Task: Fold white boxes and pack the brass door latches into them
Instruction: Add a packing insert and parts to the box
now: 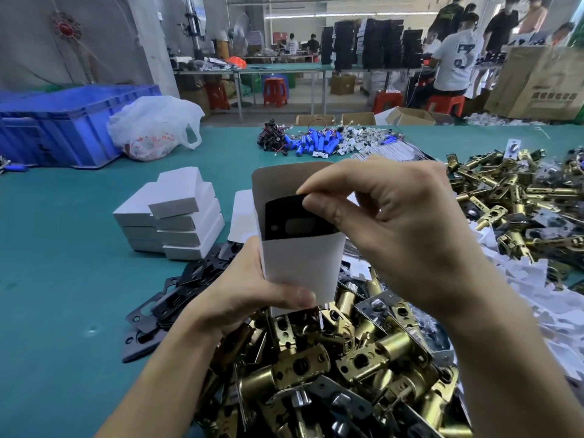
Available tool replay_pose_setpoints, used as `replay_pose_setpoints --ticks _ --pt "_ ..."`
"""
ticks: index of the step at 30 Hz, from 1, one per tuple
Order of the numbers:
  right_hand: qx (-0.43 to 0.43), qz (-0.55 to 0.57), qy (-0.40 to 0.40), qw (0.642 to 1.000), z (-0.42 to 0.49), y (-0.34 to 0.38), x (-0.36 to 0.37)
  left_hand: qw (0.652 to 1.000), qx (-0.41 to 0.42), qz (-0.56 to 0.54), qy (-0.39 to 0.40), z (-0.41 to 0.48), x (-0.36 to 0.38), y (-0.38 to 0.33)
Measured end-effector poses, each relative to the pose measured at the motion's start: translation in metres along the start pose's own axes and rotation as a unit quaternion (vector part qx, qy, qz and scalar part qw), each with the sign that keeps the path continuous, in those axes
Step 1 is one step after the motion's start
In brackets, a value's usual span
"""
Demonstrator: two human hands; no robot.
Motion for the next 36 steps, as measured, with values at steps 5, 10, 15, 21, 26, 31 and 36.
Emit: replay_pose_setpoints --ticks 5,10,15,21,26,31,36 --pt "-0.038 -0.070 -0.047 0.996 0.000 0.008 0.000 1.000 0.002 -0.002 0.008 0.000 0.002 -0.001" --pt "-0.008 -0.081 -0.020 0.997 -0.001 0.001 0.011 1.000 -0.019 -0.002 -0.002 -0.002 0.001 0.003" --pt "0.031 -0.078 0.014 0.996 0.003 -0.009 0.013 1.000 -0.025 -0.008 -0.010 -0.003 0.000 0.005" --pt "0.022 -0.010 0.063 0.998 0.005 -0.005 0.008 1.000 -0.011 0.002 -0.006 -0.001 0.002 0.001" --pt "0.005 -0.053 0.014 0.998 0.006 -0.003 0.006 1.000 -0.019 0.005 0.008 -0.001 0.005 0.001" --pt "-0.016 -0.082 -0.009 0.996 0.004 0.000 0.013 0.999 -0.033 0.002 -0.003 -0.003 0.001 0.005" --pt "-0.019 -0.042 -0.026 0.999 0.003 0.000 0.008 0.999 -0.032 0.002 -0.003 -0.003 0.002 0.004"
Point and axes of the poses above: each hand's wrist, its own z-axis towards the middle knuckle, its own x-axis out of the palm, y = z × x, the point moved 10 cm from there along z, towards the middle knuckle, and after that the axes turned 13 degrees about x, right-handed, at the moved point
